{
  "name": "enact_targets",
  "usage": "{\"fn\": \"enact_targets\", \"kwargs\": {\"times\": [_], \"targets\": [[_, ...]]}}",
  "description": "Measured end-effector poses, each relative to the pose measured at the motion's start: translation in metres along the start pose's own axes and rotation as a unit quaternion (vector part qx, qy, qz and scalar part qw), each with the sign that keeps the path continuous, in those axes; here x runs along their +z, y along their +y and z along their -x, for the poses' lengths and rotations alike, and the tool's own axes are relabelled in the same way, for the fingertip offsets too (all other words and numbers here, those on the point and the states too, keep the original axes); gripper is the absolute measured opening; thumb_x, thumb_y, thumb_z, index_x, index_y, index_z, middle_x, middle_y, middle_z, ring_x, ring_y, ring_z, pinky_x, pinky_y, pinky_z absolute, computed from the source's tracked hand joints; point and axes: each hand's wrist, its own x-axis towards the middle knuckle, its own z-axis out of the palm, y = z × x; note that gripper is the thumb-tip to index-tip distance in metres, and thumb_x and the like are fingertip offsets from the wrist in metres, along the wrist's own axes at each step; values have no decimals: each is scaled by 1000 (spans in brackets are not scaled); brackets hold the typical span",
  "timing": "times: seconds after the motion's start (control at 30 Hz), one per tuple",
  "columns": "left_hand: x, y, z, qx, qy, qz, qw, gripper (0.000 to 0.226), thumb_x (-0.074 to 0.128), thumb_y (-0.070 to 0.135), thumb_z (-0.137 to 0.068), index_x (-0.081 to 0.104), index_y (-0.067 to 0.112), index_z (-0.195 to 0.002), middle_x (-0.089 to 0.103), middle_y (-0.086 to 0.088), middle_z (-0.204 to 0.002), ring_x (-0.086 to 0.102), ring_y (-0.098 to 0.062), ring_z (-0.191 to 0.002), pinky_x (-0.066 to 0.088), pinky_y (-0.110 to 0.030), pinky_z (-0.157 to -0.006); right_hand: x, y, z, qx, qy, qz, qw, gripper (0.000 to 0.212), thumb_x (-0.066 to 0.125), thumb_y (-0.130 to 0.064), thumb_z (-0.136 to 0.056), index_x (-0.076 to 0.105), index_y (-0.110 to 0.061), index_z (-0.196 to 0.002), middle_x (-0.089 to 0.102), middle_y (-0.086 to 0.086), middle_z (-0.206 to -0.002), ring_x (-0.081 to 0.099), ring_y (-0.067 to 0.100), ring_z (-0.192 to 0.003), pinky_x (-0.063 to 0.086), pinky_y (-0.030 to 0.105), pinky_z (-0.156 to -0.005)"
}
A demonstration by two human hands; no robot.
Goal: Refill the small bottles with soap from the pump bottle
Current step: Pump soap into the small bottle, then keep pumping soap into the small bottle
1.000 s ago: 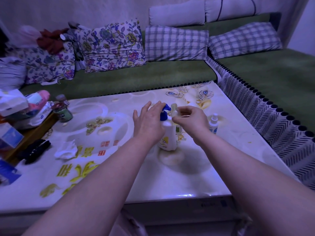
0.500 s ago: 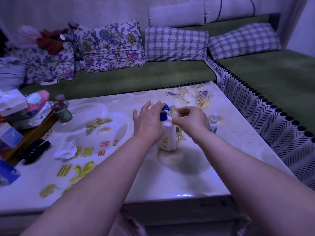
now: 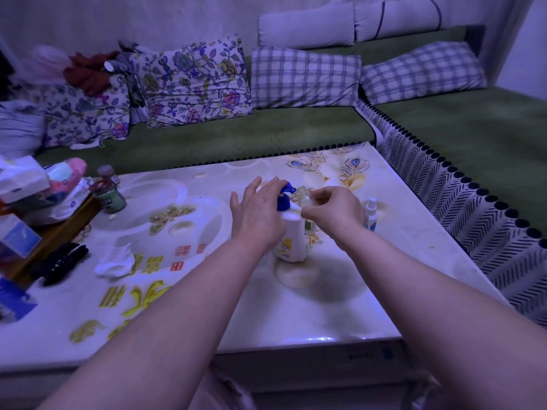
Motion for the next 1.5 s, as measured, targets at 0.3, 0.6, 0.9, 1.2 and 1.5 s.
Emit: {"fn": "enact_targets", "kwargs": {"times": [0.3, 0.6, 0.9, 1.2, 1.5], "targets": [[-2, 2, -2, -5, -6, 3, 1000, 67, 51, 2, -77, 36, 34, -135, 37, 14, -146, 13, -15, -144, 8, -53, -115, 5, 0, 2, -7, -15, -5, 1000, 31, 72, -27, -67, 67, -34, -97, 68, -15, -95, 64, 14, -98, 47, 40, -97], [0, 2, -1, -6, -11, 29, 1000, 71, 46, 0, -77, 34, 34, -138, 30, 12, -151, 13, -16, -144, 10, -52, -115, 7, 20, -6, -5, -12, -109, 994, 36, 72, -17, -69, 64, -27, -103, 67, -11, -96, 66, 15, -95, 54, 40, -90], [8, 7, 7, 5, 14, 40, 999, 79, 48, 8, -80, 18, 34, -148, 6, 8, -159, 11, -16, -144, 15, -51, -114, 13, 44, -9, 3, -38, -156, 987, 36, 73, -10, -70, 66, -20, -104, 65, -9, -88, 67, 17, -91, 55, 34, -80], [17, 10, 19, 20, 155, 83, 984, 40, 44, 3, -74, 57, 16, -110, 56, 0, -117, 46, -25, -111, 38, -37, -88, 12, 75, -4, 12, -55, -111, 992, 37, 72, -13, -68, 63, -30, -100, 69, -15, -90, 65, 13, -87, 54, 43, -92], [35, 5, 31, 15, 86, 59, 994, 33, 43, -5, -79, 57, 15, -102, 59, -2, -108, 48, -24, -106, 41, -37, -80, 18, 107, 7, -18, -68, -13, 997, 47, 73, -25, -75, 56, -35, -118, 67, -18, -98, 57, 11, -91, 45, 43, -97]]}}
